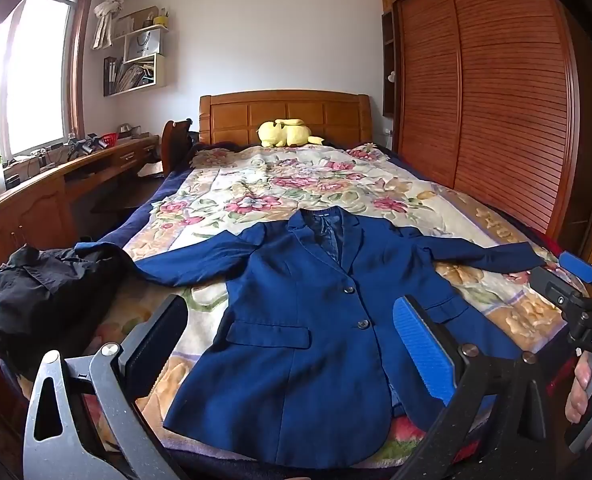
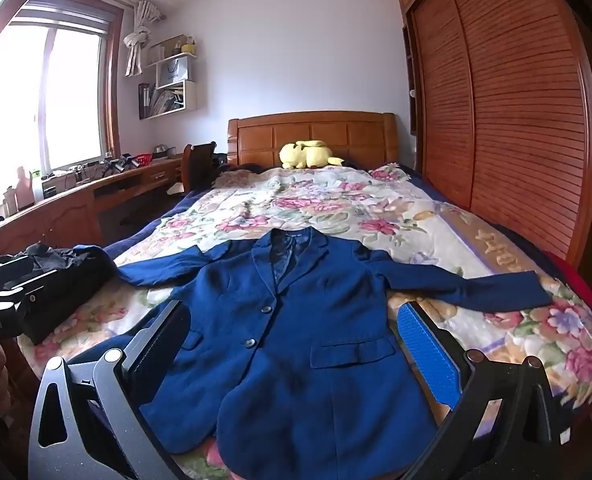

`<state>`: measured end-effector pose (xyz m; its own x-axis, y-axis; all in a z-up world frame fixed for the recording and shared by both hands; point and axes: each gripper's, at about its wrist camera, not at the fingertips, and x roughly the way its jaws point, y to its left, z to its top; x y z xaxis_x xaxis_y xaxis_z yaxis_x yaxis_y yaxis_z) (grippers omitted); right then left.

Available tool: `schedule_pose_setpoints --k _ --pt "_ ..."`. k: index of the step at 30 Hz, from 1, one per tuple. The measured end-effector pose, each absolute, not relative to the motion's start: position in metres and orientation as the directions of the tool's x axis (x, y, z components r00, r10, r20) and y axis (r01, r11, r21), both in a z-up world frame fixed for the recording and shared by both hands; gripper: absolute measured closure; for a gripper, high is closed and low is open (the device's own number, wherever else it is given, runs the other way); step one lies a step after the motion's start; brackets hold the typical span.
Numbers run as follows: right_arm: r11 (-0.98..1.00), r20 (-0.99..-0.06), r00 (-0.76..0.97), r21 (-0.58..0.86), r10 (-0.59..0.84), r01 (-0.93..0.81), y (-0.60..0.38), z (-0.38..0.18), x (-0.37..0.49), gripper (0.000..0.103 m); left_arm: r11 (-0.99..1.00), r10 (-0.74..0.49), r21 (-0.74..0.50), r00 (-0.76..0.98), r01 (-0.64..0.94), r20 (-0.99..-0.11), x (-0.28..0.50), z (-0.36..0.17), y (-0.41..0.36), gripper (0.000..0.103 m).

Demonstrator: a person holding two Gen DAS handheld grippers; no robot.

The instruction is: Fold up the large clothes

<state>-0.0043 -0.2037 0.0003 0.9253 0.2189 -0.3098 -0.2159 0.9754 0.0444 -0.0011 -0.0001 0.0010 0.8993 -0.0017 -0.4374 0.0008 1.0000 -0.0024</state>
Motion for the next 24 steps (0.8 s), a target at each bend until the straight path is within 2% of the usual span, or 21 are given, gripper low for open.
schedule_pose_setpoints --k 24 --pt "0.975 -0.307 0.926 0.039 0.218 -0.217 -0.205 0.003 -0.004 0.000 1.000 0.003 -0.001 0.896 -0.004 -0.444 -0.010 0.006 -0.003 0.000"
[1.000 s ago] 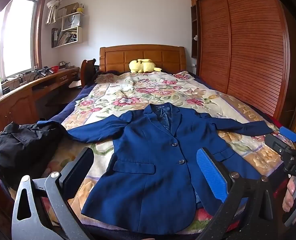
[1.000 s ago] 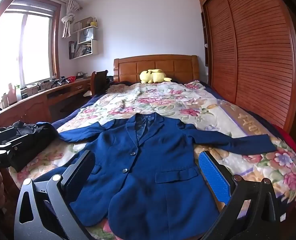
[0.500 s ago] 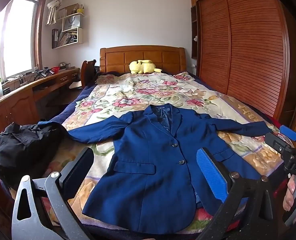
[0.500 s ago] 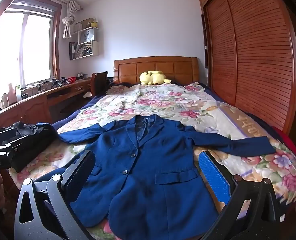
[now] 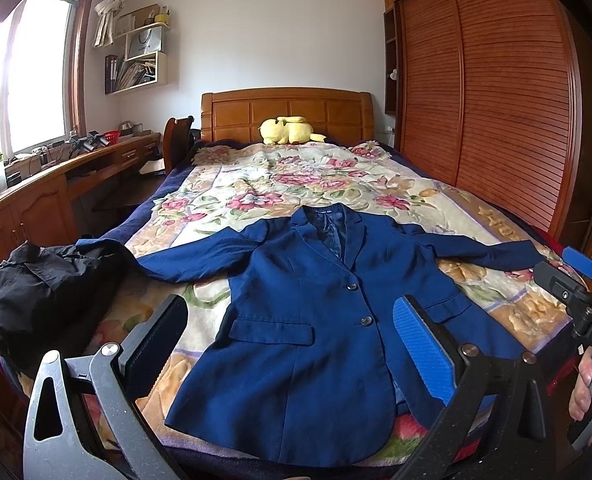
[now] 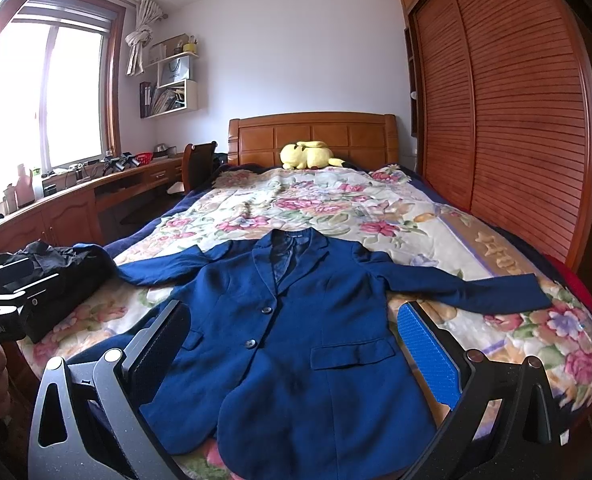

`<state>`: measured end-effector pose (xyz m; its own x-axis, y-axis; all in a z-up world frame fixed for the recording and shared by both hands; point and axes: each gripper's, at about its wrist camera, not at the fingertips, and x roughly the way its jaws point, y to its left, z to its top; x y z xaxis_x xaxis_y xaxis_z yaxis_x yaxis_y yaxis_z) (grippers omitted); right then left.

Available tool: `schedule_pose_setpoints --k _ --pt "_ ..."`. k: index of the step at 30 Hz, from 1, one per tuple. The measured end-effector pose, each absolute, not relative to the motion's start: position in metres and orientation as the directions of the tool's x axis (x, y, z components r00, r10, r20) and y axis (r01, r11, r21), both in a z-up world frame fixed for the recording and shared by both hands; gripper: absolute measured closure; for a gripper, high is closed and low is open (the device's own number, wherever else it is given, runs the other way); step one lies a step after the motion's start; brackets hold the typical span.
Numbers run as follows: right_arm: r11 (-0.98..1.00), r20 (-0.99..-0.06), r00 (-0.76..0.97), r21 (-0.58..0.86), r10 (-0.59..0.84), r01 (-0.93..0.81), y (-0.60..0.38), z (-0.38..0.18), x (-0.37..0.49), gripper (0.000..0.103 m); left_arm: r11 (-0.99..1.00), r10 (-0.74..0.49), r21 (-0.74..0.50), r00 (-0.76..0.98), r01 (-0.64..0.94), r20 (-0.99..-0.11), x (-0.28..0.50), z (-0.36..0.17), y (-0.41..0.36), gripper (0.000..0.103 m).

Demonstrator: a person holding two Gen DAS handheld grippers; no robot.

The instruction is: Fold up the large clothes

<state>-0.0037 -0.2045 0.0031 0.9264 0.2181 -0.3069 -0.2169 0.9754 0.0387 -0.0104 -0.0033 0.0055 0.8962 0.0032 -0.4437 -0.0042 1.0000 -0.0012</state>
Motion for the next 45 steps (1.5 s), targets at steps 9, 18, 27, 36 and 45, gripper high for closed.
schedule_pose_setpoints --k 9,18,27,36,45 --pt "0.975 -0.297 0.930 0.038 0.219 -0.217 -0.2044 0.0038 -0.0069 0.000 1.000 0.002 -0.008 0.896 -0.006 -0.445 -0.0022 -0.0039 0.0018 0.000" --pt "0.976 -0.292 0.932 0.028 0.217 -0.218 -0.2017 0.0019 -0.0078 0.000 1.000 0.004 -0.007 0.896 -0.008 -0.443 -0.0020 -0.0037 0.0025 0.000" --pt "0.976 -0.298 0.930 0.029 0.216 -0.217 -0.2019 0.0014 -0.0063 0.000 1.000 0.005 -0.006 0.896 -0.009 -0.445 -0.0017 -0.0041 0.0031 0.000" --pt "0.976 -0.297 0.930 0.028 0.215 -0.217 -0.2017 0.0023 -0.0070 0.000 1.000 0.005 -0.006 0.895 -0.009 -0.445 -0.0010 -0.0042 0.0031 0.000" --pt "0.975 -0.291 0.932 0.028 0.217 -0.219 -0.2021 0.0018 -0.0075 0.000 1.000 0.006 -0.006 0.895 -0.010 -0.445 -0.0009 -0.0039 0.0026 0.000"
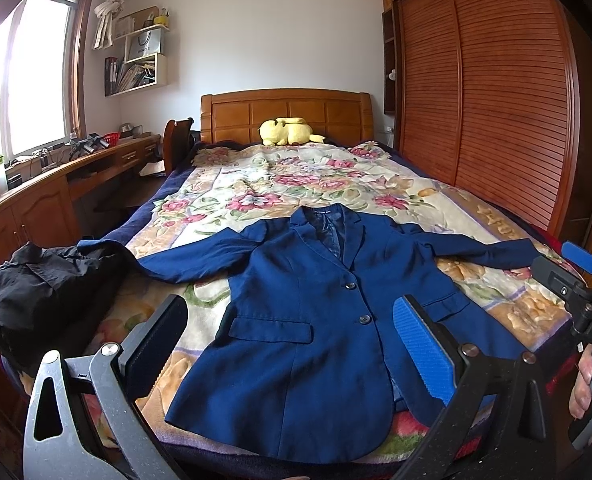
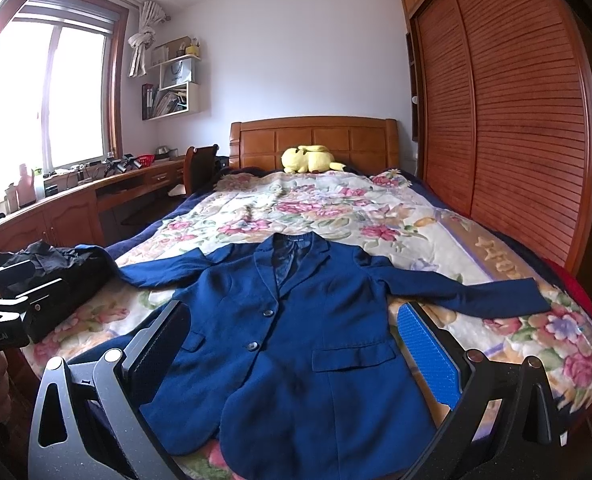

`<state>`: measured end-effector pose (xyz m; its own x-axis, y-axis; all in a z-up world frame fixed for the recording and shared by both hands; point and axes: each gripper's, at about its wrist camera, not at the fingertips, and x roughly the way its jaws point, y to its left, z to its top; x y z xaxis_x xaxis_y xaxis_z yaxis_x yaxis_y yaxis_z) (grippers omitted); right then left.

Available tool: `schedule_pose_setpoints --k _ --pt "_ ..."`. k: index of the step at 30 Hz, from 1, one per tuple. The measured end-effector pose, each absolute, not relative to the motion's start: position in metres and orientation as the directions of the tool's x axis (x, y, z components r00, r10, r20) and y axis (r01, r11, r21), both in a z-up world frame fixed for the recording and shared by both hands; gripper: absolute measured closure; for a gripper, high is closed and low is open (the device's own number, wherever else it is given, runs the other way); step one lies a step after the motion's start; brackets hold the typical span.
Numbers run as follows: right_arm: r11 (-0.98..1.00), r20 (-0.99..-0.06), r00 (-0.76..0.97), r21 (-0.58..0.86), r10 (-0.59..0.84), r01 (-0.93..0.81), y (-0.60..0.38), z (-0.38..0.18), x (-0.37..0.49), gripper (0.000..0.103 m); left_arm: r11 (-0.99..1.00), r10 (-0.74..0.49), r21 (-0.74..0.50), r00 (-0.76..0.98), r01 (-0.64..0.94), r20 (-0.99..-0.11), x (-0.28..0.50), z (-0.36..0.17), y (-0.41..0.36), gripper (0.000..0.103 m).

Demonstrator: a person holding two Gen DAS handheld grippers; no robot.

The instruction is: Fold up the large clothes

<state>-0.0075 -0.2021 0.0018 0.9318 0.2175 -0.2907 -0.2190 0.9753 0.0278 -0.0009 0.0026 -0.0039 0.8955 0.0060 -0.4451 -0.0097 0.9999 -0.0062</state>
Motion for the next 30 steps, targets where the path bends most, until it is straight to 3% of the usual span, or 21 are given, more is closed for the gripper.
schedule_pose_setpoints --k 16,30 --pt "0.974 -0.302 0.927 0.028 0.221 -0.223 -0.202 0.001 -0.004 0.000 1.000 0.009 -0.004 0.888 -0.012 -0.460 0.004 -0.009 0.003 0.000" --pt "0.932 -0.385 0.860 -0.001 0.334 -0.363 -0.170 -0.023 0.044 0.000 0.996 0.081 0.018 0.831 -0.085 -0.551 0.036 -0.058 0.046 0.000"
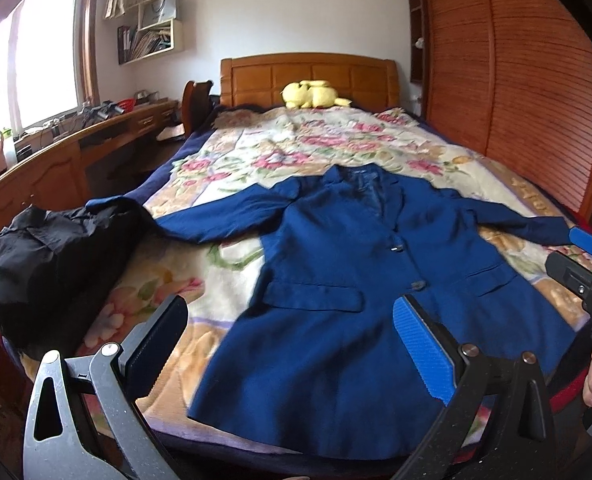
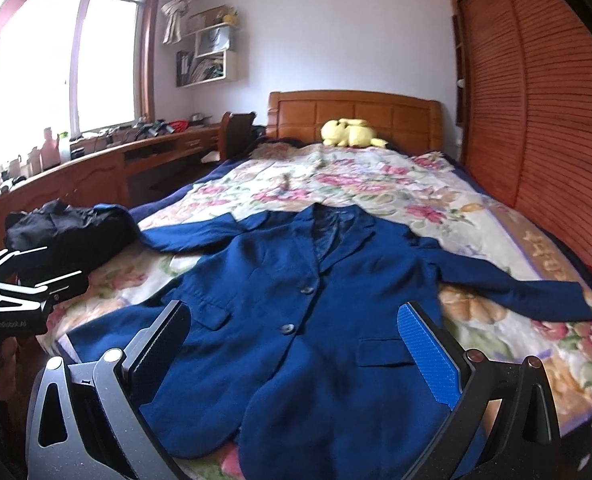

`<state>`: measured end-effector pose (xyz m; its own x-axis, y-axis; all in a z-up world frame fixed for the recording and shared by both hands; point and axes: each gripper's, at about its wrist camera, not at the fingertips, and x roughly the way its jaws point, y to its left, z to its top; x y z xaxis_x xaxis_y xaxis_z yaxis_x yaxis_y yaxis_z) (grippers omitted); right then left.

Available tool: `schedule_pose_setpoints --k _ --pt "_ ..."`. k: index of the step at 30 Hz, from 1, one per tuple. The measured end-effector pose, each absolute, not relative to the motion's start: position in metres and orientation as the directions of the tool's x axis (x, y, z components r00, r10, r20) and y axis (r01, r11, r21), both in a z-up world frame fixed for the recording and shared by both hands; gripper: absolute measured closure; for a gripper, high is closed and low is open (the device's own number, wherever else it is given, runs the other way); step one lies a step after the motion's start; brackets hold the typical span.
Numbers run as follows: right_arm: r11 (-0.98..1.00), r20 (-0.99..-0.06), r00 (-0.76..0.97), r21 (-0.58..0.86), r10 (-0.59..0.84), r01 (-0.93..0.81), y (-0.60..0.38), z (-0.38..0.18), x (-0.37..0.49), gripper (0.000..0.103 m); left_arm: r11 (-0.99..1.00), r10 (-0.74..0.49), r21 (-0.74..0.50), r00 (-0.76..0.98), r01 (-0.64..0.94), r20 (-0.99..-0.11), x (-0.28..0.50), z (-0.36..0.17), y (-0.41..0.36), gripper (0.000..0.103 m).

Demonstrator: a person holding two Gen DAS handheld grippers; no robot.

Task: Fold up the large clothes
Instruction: 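Move the left tool to the jacket sleeve cuff and close on it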

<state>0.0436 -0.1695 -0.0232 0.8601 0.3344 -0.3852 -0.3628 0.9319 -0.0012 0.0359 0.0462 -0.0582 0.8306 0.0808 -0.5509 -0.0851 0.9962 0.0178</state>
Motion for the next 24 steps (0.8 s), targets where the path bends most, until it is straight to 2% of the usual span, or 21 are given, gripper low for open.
schedule_pose_setpoints --k 24 --pt "0.846 -0.480 0.736 0.025 0.478 -0.533 -0.119 -0.056 0.180 0.000 0.978 0.193 0.052 0.776 -0.203 -0.600 0.133 -0.088 0.149 0.000"
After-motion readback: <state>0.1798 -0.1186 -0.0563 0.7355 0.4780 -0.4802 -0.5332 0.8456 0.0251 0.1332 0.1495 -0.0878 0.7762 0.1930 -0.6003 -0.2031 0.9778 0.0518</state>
